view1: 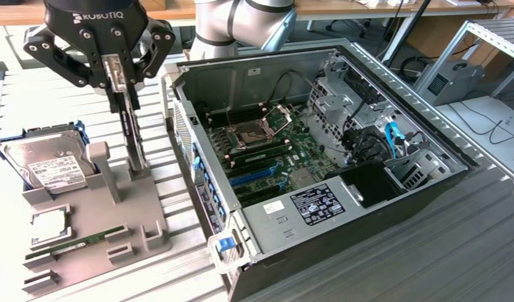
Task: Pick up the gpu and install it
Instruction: 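Pick up the gpu and move the gpu toward the slot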
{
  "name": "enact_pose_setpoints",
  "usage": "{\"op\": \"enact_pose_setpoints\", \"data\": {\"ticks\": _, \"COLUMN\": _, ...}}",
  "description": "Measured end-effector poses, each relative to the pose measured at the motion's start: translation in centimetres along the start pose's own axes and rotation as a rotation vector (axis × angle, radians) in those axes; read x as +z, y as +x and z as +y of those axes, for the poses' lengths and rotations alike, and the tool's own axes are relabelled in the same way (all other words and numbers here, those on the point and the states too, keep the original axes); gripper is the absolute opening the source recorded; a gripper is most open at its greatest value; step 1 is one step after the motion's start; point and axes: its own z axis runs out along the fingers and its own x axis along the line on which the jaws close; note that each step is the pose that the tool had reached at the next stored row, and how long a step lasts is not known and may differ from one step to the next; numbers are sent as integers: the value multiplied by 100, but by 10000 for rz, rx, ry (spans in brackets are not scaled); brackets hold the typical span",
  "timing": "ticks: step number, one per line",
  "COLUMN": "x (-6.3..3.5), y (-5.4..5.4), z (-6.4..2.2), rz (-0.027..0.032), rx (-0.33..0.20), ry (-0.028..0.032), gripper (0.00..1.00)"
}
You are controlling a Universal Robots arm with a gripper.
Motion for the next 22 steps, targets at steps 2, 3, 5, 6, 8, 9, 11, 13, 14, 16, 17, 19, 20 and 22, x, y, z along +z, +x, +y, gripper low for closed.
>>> {"op": "enact_pose_setpoints", "data": {"ticks": 2, "x": 1, "y": -22, "z": 1, "rz": 0, "rx": -1, "ry": 0, "gripper": 27}}
{"op": "enact_pose_setpoints", "data": {"ticks": 3, "x": 1, "y": -30, "z": 1, "rz": 0, "rx": -1, "ry": 1, "gripper": 27}}
{"op": "enact_pose_setpoints", "data": {"ticks": 5, "x": 1, "y": -44, "z": 2, "rz": 0, "rx": 0, "ry": 0, "gripper": 27}}
{"op": "enact_pose_setpoints", "data": {"ticks": 6, "x": 2, "y": -53, "z": 2, "rz": 0, "rx": 0, "ry": 0, "gripper": 27}}
{"op": "enact_pose_setpoints", "data": {"ticks": 8, "x": 2, "y": -69, "z": 3, "rz": 0, "rx": 0, "ry": 0, "gripper": 27}}
{"op": "enact_pose_setpoints", "data": {"ticks": 9, "x": 2, "y": -74, "z": 3, "rz": 0, "rx": -1, "ry": 0, "gripper": 27}}
{"op": "enact_pose_setpoints", "data": {"ticks": 11, "x": 3, "y": -89, "z": 3, "rz": 0, "rx": 0, "ry": 0, "gripper": 27}}
{"op": "enact_pose_setpoints", "data": {"ticks": 13, "x": 3, "y": -106, "z": 4, "rz": 0, "rx": -1, "ry": 0, "gripper": 27}}
{"op": "enact_pose_setpoints", "data": {"ticks": 14, "x": 2, "y": -111, "z": 4, "rz": 1, "rx": 0, "ry": 1, "gripper": 27}}
{"op": "enact_pose_setpoints", "data": {"ticks": 16, "x": 1, "y": -125, "z": 5, "rz": 1, "rx": 0, "ry": 1, "gripper": 27}}
{"op": "enact_pose_setpoints", "data": {"ticks": 17, "x": 1, "y": -133, "z": 5, "rz": 1, "rx": 0, "ry": 1, "gripper": 27}}
{"op": "enact_pose_setpoints", "data": {"ticks": 19, "x": -2, "y": -146, "z": 5, "rz": 1, "rx": 0, "ry": 1, "gripper": 27}}
{"op": "enact_pose_setpoints", "data": {"ticks": 20, "x": -3, "y": -152, "z": 5, "rz": 1, "rx": 0, "ry": 1, "gripper": 27}}
{"op": "enact_pose_setpoints", "data": {"ticks": 22, "x": -8, "y": -164, "z": 6, "rz": 0, "rx": 0, "ry": 1, "gripper": 27}}
